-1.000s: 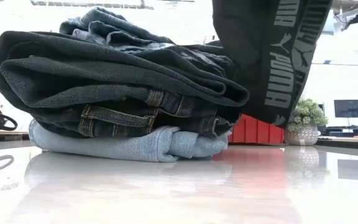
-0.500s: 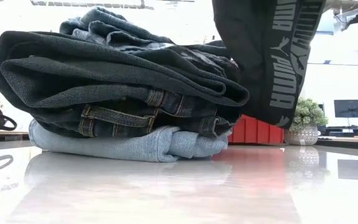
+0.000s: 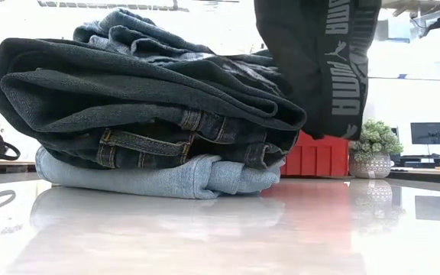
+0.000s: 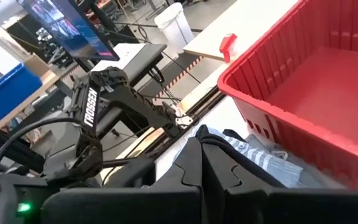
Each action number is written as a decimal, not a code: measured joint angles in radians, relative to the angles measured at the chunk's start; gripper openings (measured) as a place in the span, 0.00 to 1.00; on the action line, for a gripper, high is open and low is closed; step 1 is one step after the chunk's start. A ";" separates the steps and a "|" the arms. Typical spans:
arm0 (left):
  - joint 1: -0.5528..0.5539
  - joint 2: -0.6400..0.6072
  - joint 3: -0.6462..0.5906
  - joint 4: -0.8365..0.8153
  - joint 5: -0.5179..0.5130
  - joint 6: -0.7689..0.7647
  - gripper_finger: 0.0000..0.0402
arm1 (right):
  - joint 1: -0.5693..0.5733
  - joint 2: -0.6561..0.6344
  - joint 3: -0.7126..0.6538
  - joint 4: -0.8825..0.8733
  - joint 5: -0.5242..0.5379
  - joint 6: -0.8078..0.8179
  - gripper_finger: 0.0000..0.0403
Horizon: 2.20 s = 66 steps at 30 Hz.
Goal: Fold Laundry from Bin
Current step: Fold the black underwear
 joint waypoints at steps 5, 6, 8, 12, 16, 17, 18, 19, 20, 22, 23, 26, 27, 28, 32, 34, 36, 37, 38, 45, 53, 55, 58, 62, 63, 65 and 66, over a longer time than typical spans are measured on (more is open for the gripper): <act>0.032 0.000 0.000 0.002 -0.070 -0.070 0.51 | 0.001 0.001 0.000 0.019 0.000 0.011 0.05; 0.036 0.000 0.000 0.002 -0.084 -0.089 0.51 | 0.003 0.001 0.000 0.025 -0.001 0.010 0.05; 0.039 0.000 0.000 0.006 -0.111 -0.134 0.51 | 0.009 0.002 0.000 0.023 -0.001 0.010 0.05; 0.030 0.000 0.000 0.063 -0.200 -0.161 0.49 | 0.017 0.002 0.000 0.018 -0.001 0.009 0.05; 0.026 0.000 0.000 0.073 -0.210 -0.157 0.38 | 0.027 0.002 0.000 0.021 -0.002 0.007 0.05; 0.027 0.000 0.000 0.072 -0.205 -0.162 0.33 | 0.031 0.002 0.000 0.021 -0.002 0.004 0.05; 0.027 0.000 0.000 0.073 -0.197 -0.172 0.28 | 0.033 0.003 0.000 0.021 -0.005 0.001 0.06; 0.028 0.000 0.000 0.073 -0.187 -0.179 0.23 | 0.037 0.003 0.000 0.021 -0.008 0.000 0.07; 0.031 0.000 0.000 0.073 -0.176 -0.185 0.17 | 0.038 0.003 0.000 0.021 -0.013 -0.001 0.08; 0.032 0.000 0.000 0.073 -0.146 -0.188 0.06 | 0.038 0.003 0.000 0.021 -0.027 -0.009 0.10; 0.033 0.000 0.000 0.073 -0.139 -0.195 0.03 | 0.038 0.003 0.000 0.021 -0.038 -0.023 0.11; 0.032 -0.001 0.000 0.092 -0.135 -0.209 0.01 | 0.038 0.001 0.000 0.019 -0.082 -0.070 0.14; 0.025 -0.004 0.000 0.100 -0.134 -0.206 0.00 | 0.038 0.000 0.000 0.018 -0.100 -0.079 0.15; 0.019 -0.007 0.000 0.120 -0.135 -0.200 0.00 | 0.039 -0.004 0.000 0.013 -0.112 -0.087 0.16; -0.027 -0.044 0.000 0.230 -0.156 -0.122 0.00 | 0.053 -0.035 0.000 -0.082 -0.154 -0.093 0.20; -0.056 -0.072 0.000 0.280 -0.168 -0.083 0.00 | 0.061 -0.058 0.000 -0.168 -0.161 -0.095 0.23; -0.083 -0.100 0.000 0.323 -0.166 -0.045 0.00 | 0.066 -0.082 0.000 -0.265 -0.160 -0.063 0.25; -0.097 -0.115 0.000 0.339 -0.159 -0.025 0.00 | 0.069 -0.094 0.000 -0.311 -0.157 -0.033 0.27; -0.110 -0.131 0.000 0.350 -0.146 -0.011 0.00 | 0.069 -0.106 0.000 -0.353 -0.157 -0.006 0.28; -0.157 -0.225 0.000 0.319 -0.037 -0.069 0.00 | 0.077 -0.131 0.001 -0.505 -0.238 -0.080 0.46; -0.186 -0.238 0.000 0.150 0.046 -0.127 0.00 | 0.080 -0.109 0.000 -0.419 -0.417 -0.293 0.64; -0.188 -0.237 0.000 0.069 0.081 -0.187 0.00 | 0.080 -0.098 0.001 -0.312 -0.414 -0.356 0.64; -0.186 -0.235 0.000 -0.025 0.128 -0.274 0.00 | 0.080 -0.063 0.001 -0.136 -0.415 -0.465 0.64; -0.179 -0.231 0.000 -0.073 0.142 -0.307 0.00 | 0.055 0.014 0.001 0.005 -0.496 -0.501 0.64; -0.178 -0.230 0.000 -0.079 0.145 -0.307 0.00 | 0.044 0.036 0.001 0.020 -0.537 -0.505 0.64; -0.178 -0.229 0.000 -0.090 0.150 -0.307 0.00 | 0.026 0.079 0.000 0.032 -0.605 -0.534 0.65; -0.176 -0.229 0.000 -0.091 0.151 -0.308 0.00 | 0.018 0.100 0.000 0.033 -0.624 -0.546 0.65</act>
